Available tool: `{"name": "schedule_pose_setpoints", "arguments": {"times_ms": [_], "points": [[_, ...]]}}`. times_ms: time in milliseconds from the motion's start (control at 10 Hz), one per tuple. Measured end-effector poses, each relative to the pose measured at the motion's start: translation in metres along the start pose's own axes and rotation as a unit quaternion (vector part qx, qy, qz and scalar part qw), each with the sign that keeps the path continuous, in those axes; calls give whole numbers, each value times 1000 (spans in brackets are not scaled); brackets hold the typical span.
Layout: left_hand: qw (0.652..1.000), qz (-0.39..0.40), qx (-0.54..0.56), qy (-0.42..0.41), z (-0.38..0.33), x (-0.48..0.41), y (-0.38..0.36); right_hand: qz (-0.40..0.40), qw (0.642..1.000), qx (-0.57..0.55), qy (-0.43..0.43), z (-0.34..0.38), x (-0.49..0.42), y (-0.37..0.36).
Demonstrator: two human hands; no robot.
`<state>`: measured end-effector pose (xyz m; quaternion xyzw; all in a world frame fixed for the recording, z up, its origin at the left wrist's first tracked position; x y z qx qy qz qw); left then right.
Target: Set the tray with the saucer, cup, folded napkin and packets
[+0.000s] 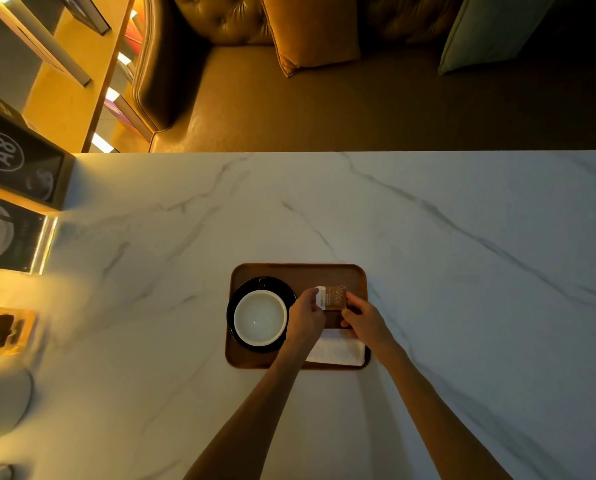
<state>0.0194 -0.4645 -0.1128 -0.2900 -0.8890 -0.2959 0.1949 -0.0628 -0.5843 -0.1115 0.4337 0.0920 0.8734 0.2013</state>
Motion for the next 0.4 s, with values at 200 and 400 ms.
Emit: {"name": "schedule_pose_setpoints", "arguments": {"times_ms": [200,400], "points": [[1000,12,-3,-1,-8,5,4,-9,1000,-10,-14,4,7,4],[999,-3,-20,-50,-27,30,21,-29,999,-28,2,12,35,20]]}}
Point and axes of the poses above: each hand's wrist, its own x-axis away from the middle knuckle, its own y-axis out of the back of the hand, z = x × y, the point moved 4 cm from there along -x, towards the middle knuckle, and after that the axes turned 6 degrees about -y, right-handed, at the moved point
